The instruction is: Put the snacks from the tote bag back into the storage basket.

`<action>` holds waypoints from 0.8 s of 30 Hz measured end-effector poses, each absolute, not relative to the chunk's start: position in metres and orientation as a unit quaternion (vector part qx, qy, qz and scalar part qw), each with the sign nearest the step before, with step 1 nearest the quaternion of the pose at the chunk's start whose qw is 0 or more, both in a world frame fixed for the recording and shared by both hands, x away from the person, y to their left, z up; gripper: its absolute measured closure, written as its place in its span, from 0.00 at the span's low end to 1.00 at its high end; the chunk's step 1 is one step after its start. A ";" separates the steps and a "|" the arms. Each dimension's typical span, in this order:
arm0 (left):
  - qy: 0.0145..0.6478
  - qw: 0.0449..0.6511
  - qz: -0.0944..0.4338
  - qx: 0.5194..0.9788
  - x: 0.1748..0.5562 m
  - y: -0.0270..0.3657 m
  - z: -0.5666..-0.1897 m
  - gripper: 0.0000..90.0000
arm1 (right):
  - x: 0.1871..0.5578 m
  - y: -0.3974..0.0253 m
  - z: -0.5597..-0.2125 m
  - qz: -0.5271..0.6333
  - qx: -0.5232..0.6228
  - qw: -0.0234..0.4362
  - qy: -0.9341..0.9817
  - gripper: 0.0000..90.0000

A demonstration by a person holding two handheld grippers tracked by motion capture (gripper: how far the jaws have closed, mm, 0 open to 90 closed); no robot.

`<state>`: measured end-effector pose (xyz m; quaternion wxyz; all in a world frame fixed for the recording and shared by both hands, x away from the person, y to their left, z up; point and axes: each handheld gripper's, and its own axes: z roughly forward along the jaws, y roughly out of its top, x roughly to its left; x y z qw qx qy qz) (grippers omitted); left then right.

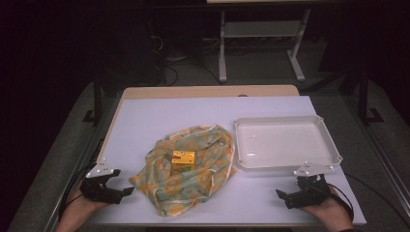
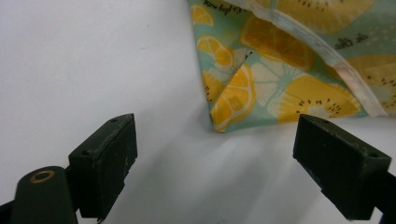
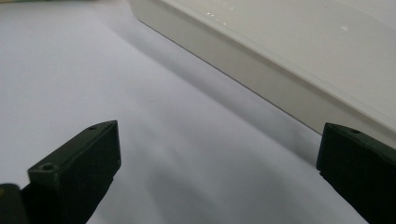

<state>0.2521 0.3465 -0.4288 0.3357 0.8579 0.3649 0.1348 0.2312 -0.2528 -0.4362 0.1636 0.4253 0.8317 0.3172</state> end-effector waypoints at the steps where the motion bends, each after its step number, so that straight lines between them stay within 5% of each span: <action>1: 0.365 0.337 0.135 0.857 0.252 0.347 -0.428 0.15 | 0.231 -0.254 -0.436 0.318 0.427 0.163 0.830 0.00; 14: 0.360 0.354 0.125 0.854 0.253 0.343 -0.413 0.27 | 0.231 -0.256 -0.438 0.324 0.431 0.159 0.827 0.00; 24: 0.348 0.375 0.092 0.854 0.257 0.335 -0.399 0.54 | 0.232 -0.254 -0.438 0.320 0.428 0.154 0.831 0.00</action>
